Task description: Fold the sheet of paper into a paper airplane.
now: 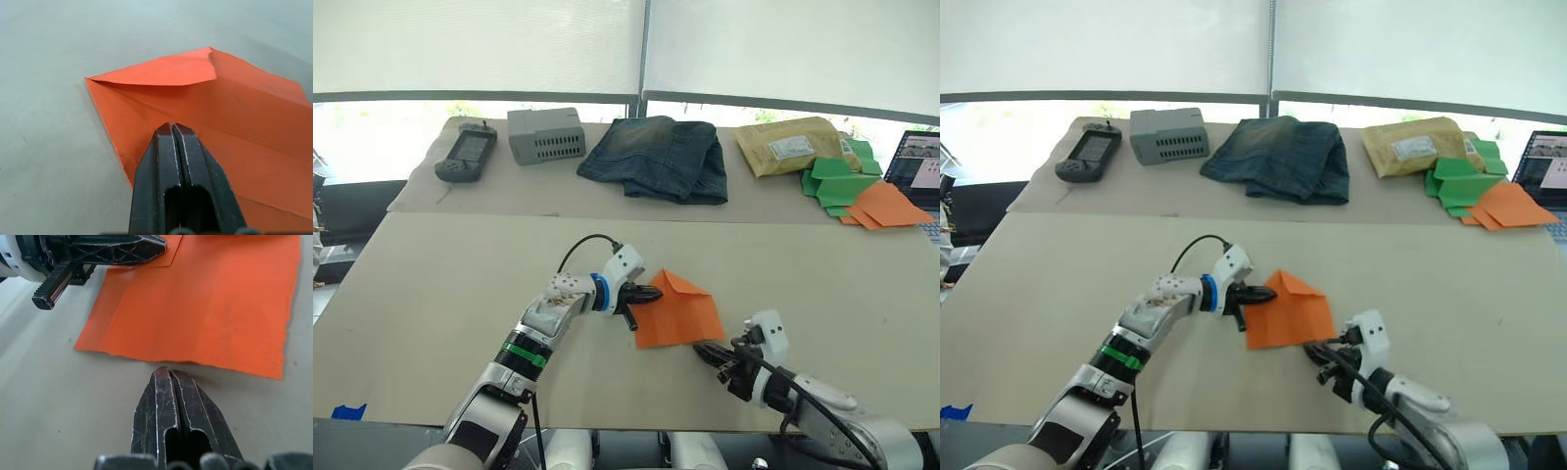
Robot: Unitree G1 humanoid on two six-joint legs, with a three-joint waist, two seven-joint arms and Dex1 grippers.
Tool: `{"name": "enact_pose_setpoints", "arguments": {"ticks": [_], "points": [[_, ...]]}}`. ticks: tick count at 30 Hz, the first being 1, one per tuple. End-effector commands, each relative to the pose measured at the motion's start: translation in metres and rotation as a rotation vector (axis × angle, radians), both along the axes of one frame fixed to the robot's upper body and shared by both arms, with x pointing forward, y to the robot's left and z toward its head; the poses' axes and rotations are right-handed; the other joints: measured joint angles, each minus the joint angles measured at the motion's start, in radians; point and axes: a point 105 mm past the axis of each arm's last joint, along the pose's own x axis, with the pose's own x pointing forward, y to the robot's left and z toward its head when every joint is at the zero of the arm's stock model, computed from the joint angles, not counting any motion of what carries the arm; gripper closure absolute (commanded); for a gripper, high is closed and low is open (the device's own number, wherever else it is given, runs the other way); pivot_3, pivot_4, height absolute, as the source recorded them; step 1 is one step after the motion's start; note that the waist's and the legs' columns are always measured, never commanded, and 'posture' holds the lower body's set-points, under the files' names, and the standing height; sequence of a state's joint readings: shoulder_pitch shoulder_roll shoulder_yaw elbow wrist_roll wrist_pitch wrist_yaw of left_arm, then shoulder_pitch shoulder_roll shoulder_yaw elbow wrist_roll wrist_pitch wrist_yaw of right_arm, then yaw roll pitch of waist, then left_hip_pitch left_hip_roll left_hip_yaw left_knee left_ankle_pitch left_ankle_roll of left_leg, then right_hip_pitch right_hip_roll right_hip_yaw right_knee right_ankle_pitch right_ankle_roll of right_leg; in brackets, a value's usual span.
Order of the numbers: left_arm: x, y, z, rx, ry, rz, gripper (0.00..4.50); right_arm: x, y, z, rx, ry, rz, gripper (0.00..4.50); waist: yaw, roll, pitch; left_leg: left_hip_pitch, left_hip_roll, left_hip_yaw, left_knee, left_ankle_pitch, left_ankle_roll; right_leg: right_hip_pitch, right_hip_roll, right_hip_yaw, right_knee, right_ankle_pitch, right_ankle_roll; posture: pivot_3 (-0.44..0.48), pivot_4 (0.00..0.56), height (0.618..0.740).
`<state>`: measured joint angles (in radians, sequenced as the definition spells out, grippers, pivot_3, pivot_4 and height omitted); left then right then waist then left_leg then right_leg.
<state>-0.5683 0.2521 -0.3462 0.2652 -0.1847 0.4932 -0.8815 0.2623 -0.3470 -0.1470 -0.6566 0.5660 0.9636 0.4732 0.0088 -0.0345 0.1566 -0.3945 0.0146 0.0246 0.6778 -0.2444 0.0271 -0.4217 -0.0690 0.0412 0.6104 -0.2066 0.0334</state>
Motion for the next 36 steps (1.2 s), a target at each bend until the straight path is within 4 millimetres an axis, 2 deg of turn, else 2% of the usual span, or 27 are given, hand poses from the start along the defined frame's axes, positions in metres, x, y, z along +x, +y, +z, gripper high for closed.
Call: {"name": "enact_pose_setpoints", "arguments": {"ticks": [1, 11, 17, 25, 36], "points": [[-0.011, 0.004, -0.029, 0.084, 0.078, -0.011, 4.44, 0.003, -0.014, -0.005, -0.083, -0.063, -0.073, 4.5, 0.0, 0.0, 0.0, 0.0, 0.0, 0.0, 0.0, 0.0, 0.0, 0.0, 0.0, 0.0, 0.0, 0.0, 0.0, 0.0, 0.15, 0.722], [-0.011, 0.0, -0.027, 0.088, 0.073, -0.032, 4.44, 0.017, -0.02, 0.011, -0.136, -0.31, -0.112, 4.5, 0.002, 0.0, 0.0, -0.001, -0.001, 0.001, 0.0, 0.0, 0.0, -0.001, -0.002, -0.001, -0.001, 0.0, 0.001, 0.0, 0.15, 0.722], [-0.01, 0.001, -0.027, 0.09, 0.069, -0.029, 4.44, 0.022, -0.013, 0.025, -0.12, -0.413, -0.08, 4.5, 0.003, 0.0, 0.0, -0.004, -0.001, 0.0, 0.0, 0.0, 0.001, -0.002, -0.002, -0.002, -0.001, -0.001, 0.001, 0.0, 0.15, 0.722], [-0.009, 0.0, -0.027, 0.085, 0.066, -0.014, 4.44, 0.027, 0.009, 0.034, -0.073, -0.454, 0.053, 4.5, 0.003, 0.0, 0.0, -0.004, -0.002, 0.0, 0.0, 0.0, 0.001, -0.002, -0.002, -0.002, -0.001, -0.001, 0.001, 0.0, 0.15, 0.722], [-0.004, -0.006, -0.022, 0.096, 0.011, -0.01, 4.44, 0.043, 0.009, 0.033, -0.092, -0.456, 0.128, 4.5, 0.006, 0.0, 0.0, -0.004, -0.002, 0.0, 0.001, 0.0, 0.002, -0.001, -0.003, -0.002, -0.001, 0.0, 0.002, 0.0, 0.15, 0.722]]}}
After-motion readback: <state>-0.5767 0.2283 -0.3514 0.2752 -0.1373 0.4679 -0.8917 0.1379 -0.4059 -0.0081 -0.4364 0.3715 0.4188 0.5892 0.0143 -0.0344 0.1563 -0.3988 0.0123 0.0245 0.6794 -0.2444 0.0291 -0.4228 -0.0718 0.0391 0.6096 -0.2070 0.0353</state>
